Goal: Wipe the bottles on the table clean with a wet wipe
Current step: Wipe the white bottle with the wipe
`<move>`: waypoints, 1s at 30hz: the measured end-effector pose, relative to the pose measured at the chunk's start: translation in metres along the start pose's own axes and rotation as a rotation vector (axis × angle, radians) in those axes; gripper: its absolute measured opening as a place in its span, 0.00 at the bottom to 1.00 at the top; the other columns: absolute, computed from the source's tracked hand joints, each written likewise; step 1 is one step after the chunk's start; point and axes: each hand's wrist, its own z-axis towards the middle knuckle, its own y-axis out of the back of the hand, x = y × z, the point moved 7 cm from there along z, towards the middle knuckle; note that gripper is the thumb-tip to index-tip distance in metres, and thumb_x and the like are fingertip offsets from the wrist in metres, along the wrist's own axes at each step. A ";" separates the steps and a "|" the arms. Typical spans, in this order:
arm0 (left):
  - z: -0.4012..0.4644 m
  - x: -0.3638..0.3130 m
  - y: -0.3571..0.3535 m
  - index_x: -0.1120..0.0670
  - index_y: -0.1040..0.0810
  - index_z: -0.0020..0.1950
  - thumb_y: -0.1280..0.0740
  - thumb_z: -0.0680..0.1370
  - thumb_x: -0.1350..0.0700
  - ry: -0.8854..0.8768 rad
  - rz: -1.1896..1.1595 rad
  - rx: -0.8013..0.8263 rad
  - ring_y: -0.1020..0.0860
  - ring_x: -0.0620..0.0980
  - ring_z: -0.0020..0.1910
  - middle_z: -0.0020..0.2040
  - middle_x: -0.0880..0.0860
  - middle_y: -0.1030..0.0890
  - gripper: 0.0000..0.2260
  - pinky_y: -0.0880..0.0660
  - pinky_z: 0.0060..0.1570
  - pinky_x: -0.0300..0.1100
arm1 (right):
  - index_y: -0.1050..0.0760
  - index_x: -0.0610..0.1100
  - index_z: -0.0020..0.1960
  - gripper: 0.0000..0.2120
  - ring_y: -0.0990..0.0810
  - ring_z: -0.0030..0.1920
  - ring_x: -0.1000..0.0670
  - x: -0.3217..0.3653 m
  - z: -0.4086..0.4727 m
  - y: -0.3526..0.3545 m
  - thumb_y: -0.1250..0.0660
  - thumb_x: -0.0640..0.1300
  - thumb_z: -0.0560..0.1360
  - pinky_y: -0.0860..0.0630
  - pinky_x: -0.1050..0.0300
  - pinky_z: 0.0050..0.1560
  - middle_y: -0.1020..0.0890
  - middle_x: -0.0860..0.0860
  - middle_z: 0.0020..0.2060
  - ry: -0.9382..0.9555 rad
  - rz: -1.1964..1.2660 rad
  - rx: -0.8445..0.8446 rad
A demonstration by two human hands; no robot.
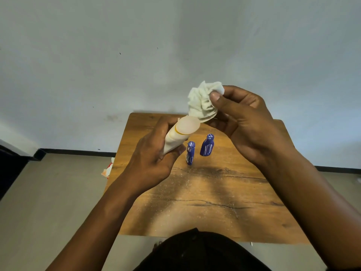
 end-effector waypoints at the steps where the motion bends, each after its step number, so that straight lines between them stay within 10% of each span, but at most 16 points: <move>1: 0.000 0.001 0.001 0.41 0.34 0.69 0.25 0.78 0.56 0.005 -0.016 -0.005 0.23 0.43 0.62 0.60 0.28 0.28 0.26 0.21 0.56 0.39 | 0.19 0.37 0.62 0.11 0.13 0.56 0.40 0.000 -0.001 0.002 0.31 0.37 0.81 0.17 0.42 0.61 0.12 0.41 0.55 0.013 -0.029 -0.012; 6: 0.001 -0.001 0.004 0.42 0.34 0.68 0.27 0.79 0.57 0.038 -0.094 -0.012 0.20 0.49 0.58 0.59 0.44 0.21 0.24 0.20 0.54 0.48 | 0.15 0.43 0.58 0.09 0.13 0.55 0.50 0.015 -0.022 -0.012 0.33 0.42 0.82 0.17 0.55 0.58 0.11 0.51 0.52 0.226 -0.332 0.075; 10: 0.003 -0.001 0.005 0.41 0.34 0.68 0.28 0.80 0.57 0.034 -0.087 -0.002 0.20 0.46 0.58 0.59 0.36 0.23 0.23 0.20 0.53 0.49 | 0.14 0.46 0.55 0.14 0.15 0.54 0.61 0.017 -0.036 -0.034 0.37 0.50 0.82 0.20 0.67 0.50 0.12 0.59 0.53 0.325 -0.554 0.198; 23: 0.000 -0.012 0.000 0.42 0.34 0.69 0.30 0.77 0.52 -0.025 -0.041 -0.018 0.24 0.34 0.61 0.58 0.20 0.30 0.23 0.18 0.55 0.41 | 0.17 0.47 0.55 0.22 0.14 0.52 0.49 0.002 -0.027 -0.036 0.22 0.57 0.66 0.13 0.42 0.51 0.13 0.52 0.50 0.132 -0.543 0.218; 30: -0.002 -0.012 0.005 0.51 0.30 0.69 0.29 0.78 0.55 -0.061 -0.066 -0.082 0.19 0.51 0.57 0.59 0.47 0.20 0.21 0.17 0.51 0.53 | 0.16 0.43 0.50 0.17 0.13 0.49 0.49 0.004 -0.029 -0.042 0.24 0.53 0.67 0.15 0.52 0.47 0.12 0.48 0.46 0.157 -0.357 0.156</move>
